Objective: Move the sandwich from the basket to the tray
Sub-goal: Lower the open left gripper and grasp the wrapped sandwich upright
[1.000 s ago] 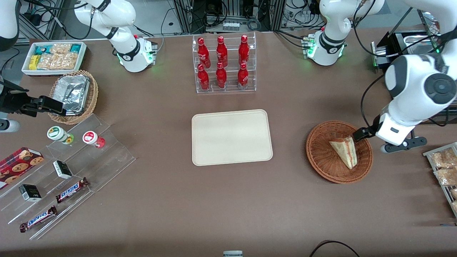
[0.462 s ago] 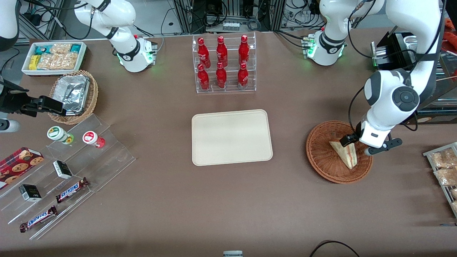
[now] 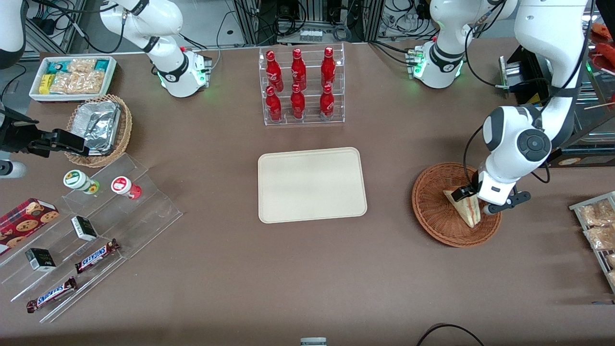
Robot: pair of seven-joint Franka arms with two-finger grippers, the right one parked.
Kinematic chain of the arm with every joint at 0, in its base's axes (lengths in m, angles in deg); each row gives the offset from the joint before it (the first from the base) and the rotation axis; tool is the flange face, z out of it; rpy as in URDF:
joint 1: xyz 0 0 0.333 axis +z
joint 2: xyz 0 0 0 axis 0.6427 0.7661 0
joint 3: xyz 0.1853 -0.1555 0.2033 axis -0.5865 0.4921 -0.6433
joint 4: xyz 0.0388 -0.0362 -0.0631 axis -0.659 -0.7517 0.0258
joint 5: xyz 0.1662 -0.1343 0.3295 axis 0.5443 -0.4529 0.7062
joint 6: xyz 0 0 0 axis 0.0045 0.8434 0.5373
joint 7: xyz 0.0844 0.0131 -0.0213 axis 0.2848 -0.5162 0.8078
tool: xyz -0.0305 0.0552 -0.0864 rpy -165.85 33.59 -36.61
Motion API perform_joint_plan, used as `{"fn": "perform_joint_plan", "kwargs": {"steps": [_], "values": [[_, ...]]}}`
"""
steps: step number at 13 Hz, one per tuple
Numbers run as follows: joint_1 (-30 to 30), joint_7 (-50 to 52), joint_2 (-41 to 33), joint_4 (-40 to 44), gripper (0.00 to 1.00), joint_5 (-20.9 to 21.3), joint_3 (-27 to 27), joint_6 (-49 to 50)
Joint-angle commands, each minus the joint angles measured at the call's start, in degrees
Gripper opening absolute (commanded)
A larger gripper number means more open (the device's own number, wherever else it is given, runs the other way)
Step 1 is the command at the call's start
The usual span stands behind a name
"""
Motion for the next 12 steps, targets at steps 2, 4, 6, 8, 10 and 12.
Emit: {"fn": "perform_joint_plan", "kwargs": {"steps": [2, 4, 6, 8, 10, 12], "values": [[0.6, 1.3, 0.6, 0.0, 0.72, 0.8, 0.4, -0.9], [0.5, 1.4, 0.5, 0.1, 0.28, 0.8, 0.4, -0.8], [0.4, 2.2, 0.6, 0.4, 0.00, 0.8, 0.4, -0.7], [0.0, 2.7, -0.3, 1.1, 0.00, 0.8, 0.5, 0.3], [-0.5, 2.8, -2.9, 5.2, 0.00, 0.9, 0.8, 8.9], [-3.2, 2.8, -4.8, 11.9, 0.00, 1.2, 0.8, 20.4]]}}
